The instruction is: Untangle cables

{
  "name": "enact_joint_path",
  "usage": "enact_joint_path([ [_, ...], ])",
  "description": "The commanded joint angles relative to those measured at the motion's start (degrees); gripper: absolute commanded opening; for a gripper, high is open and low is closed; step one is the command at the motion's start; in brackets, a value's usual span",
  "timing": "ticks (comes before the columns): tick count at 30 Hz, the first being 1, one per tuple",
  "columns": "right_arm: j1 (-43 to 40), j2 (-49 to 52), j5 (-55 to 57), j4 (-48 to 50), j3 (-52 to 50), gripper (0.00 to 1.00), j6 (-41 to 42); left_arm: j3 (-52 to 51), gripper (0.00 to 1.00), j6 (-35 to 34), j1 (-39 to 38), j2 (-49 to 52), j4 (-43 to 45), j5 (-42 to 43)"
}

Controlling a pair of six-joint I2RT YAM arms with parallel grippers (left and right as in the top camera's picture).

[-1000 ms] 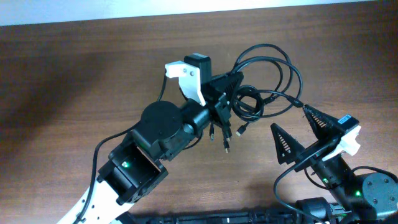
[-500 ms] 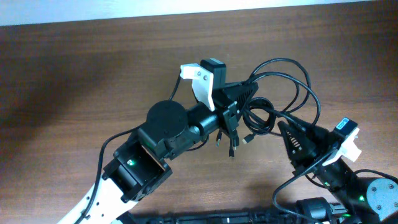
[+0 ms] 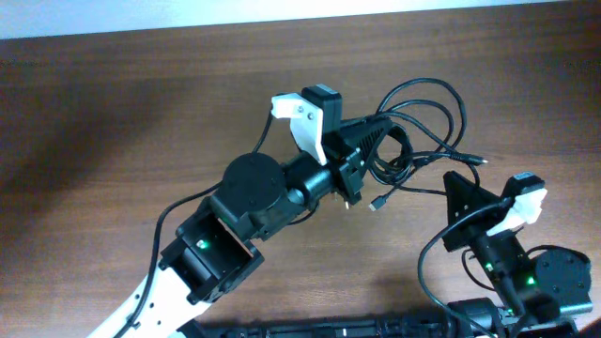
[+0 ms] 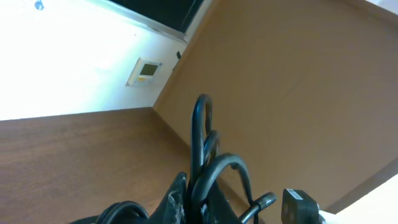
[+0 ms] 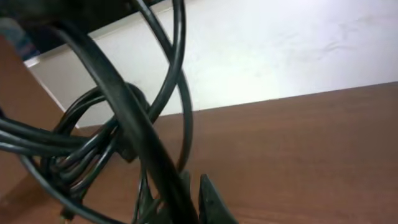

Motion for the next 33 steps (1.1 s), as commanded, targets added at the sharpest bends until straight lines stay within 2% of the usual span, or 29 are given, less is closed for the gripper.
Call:
enact_joint_path([
  [1,-0.22,-0.09,5.92,-1.36,0.07,0.04,-0.35,1.53,0.00,1.14,0.35,-0.72,2.08,-4.31],
  [6,-0.22,-0.09,10.84,-3.61,0.07,0.04,-0.33,1.53,0.00,4.28,0.35,-0.70,2.08,-5.92],
  [11,-0.22,-0.09,13.18,-4.63,0.07,0.04,-0.31,1.53,0.00,21.46,0.35,-0.70,0.92,-5.90],
  [20,-0.22,-0.09,13.20,-4.63,0.07,0.04,-0.33,1.53,0.00,43.60,0.35,-0.70,-5.51,-5.68],
  [25,-0.22,-0.09,14.91,-5.55,0.07,0.04,-0.33,1.53,0.00,45.44,0.35,-0.70,-6.91,-5.68],
  [33,-0.22,-0.09,18.82,-7.48,0.07,0.04,-0.31,1.53,0.00,53.83,0.35,-0.70,-7.74,-5.92],
])
